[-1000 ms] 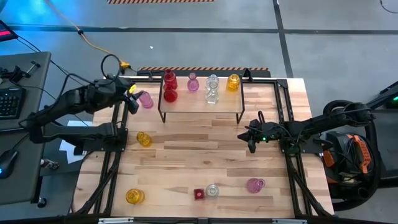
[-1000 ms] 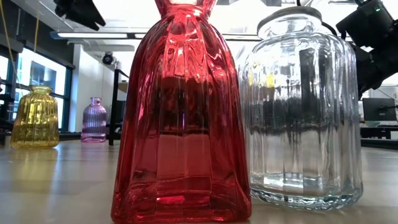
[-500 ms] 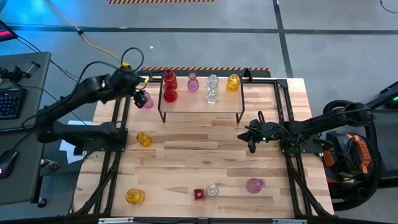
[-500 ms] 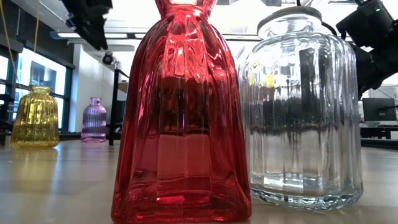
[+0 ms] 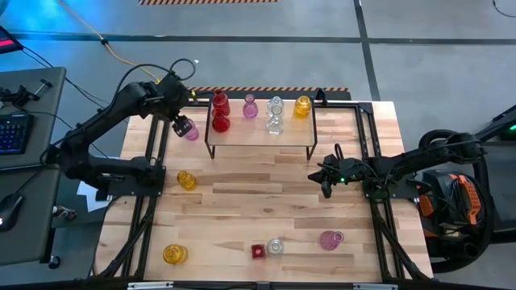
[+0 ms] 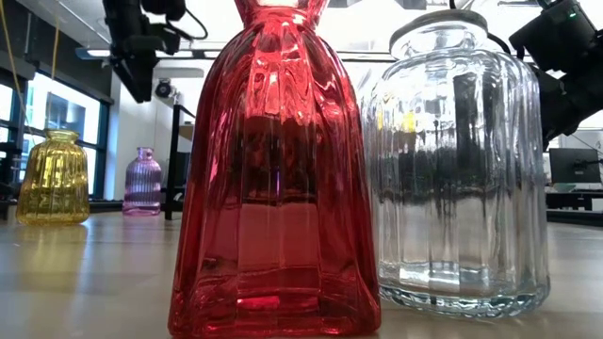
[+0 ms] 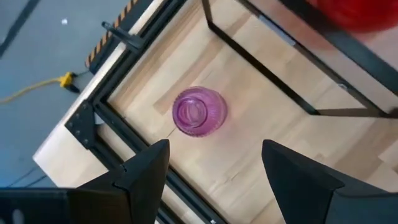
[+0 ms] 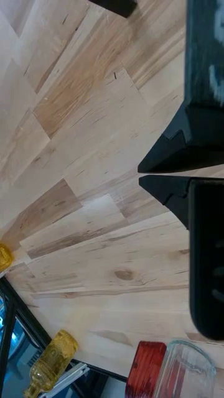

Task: Sort vases onto shelf
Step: Put the left pink vase on the shelf aligned with the other pink vase

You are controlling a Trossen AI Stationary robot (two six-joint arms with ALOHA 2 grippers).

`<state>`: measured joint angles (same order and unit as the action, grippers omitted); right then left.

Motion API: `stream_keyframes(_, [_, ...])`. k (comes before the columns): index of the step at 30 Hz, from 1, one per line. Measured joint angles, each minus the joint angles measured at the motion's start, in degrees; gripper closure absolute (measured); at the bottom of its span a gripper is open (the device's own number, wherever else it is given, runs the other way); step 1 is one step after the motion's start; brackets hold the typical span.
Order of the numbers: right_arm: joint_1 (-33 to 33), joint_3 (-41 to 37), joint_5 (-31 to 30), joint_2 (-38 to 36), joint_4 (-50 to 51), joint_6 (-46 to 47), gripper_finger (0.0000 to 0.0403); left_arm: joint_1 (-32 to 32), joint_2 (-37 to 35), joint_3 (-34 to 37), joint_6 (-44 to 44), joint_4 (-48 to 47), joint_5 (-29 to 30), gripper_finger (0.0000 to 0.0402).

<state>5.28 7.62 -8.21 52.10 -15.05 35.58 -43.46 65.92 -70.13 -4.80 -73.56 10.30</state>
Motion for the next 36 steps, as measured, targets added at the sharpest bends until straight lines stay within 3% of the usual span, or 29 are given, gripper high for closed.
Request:
stream_keyframes(19, [-0.01,0.00,0.00,-0.01,0.00,0.00,0.0402,-4.12,10.59,0.00,-2.86,-0.33,-4.52,0.0153])
stream_keyframes(30, [0.00,0.00,0.00,0.00,0.00,0.00,0.0402,-5.13,8.31,9.05,-1.70,7.23,-8.57,0.0153])
stream_keyframes(36, [0.01,0.00,0.00,0.00,0.00,-0.01,0.0402,-5.77,8.01,9.55,-1.26,8.75,-8.58,0.0153])
